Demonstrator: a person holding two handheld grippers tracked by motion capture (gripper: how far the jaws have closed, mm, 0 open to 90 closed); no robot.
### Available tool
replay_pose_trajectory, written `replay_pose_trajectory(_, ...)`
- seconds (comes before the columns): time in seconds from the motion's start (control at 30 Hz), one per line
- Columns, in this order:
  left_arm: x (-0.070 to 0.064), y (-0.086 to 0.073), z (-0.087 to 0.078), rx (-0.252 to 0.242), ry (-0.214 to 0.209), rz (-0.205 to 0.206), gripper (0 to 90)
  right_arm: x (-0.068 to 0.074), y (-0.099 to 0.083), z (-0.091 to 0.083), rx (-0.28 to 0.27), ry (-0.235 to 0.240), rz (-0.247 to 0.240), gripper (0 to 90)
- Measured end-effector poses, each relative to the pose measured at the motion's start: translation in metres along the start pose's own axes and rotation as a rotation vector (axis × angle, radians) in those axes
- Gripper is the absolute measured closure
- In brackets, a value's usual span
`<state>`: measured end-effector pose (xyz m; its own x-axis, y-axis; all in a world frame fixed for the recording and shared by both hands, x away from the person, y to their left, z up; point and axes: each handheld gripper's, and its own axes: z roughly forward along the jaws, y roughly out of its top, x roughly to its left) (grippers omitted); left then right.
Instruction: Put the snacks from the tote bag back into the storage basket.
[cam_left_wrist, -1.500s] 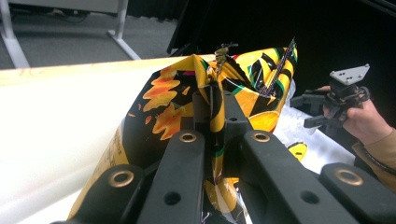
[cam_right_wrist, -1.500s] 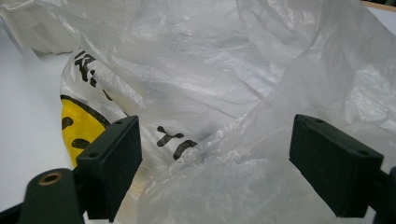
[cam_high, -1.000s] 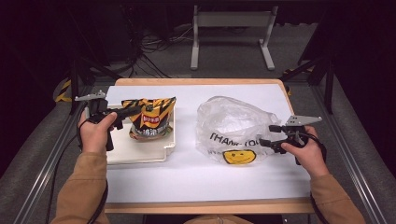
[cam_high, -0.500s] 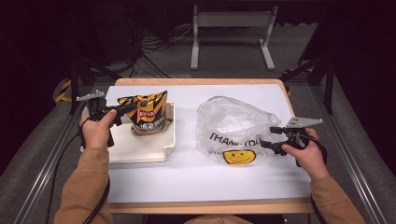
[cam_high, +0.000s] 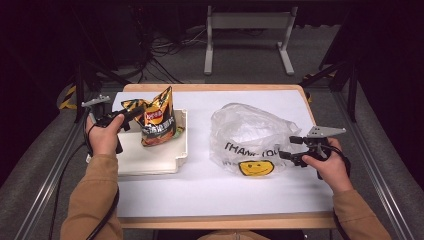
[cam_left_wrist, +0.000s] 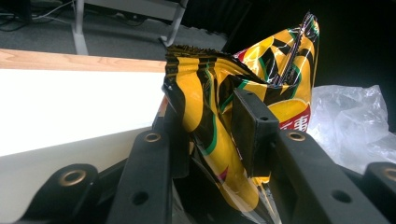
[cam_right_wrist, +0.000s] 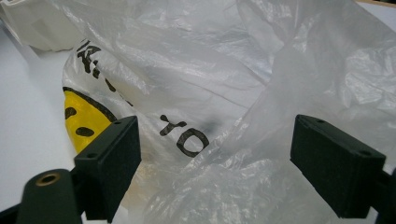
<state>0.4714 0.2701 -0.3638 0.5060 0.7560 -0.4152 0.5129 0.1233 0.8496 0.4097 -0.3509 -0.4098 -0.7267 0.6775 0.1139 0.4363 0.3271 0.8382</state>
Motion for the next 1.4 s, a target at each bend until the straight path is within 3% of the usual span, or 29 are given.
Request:
replay_pose_trajectory(0.17, 0.002, 0.001, 0.001, -0.007, 0.032, 0.025, 62.3, 0.001, 0.0, 0.001, 0.006, 0.002, -0.005, 16.8)
replay_pose_trajectory(0.53, 0.002, 0.007, 0.01, -0.017, 0.059, 0.057, 58.6, 0.002, 0.001, 0.001, 0.003, 0.006, -0.007, 16.4)
replay_pose_trajectory(0.67, -0.001, 0.006, 0.009, -0.012, 0.085, 0.071, 42.6, 0.001, 0.0, 0.001, 0.006, 0.007, -0.006, 16.2)
replay_pose_trajectory(0.7, -0.003, 0.006, 0.008, -0.013, 0.097, 0.092, 35.1, 0.001, 0.0, 0.0, 0.004, 0.008, -0.009, 16.2)
replay_pose_trajectory(0.93, -0.011, 0.011, 0.003, -0.01, 0.138, 0.142, 14.4, 0.001, 0.002, 0.0, -0.002, 0.007, -0.009, 15.9)
replay_pose_trajectory(1.13, -0.011, 0.012, 0.001, 0.009, 0.16, 0.164, 9.3, 0.002, 0.003, 0.002, 0.0, 0.012, -0.012, 15.6)
replay_pose_trajectory(1.4, -0.003, 0.01, -0.001, 0.039, 0.182, 0.137, 4.2, 0.001, 0.004, 0.003, -0.002, 0.017, -0.011, 15.5)
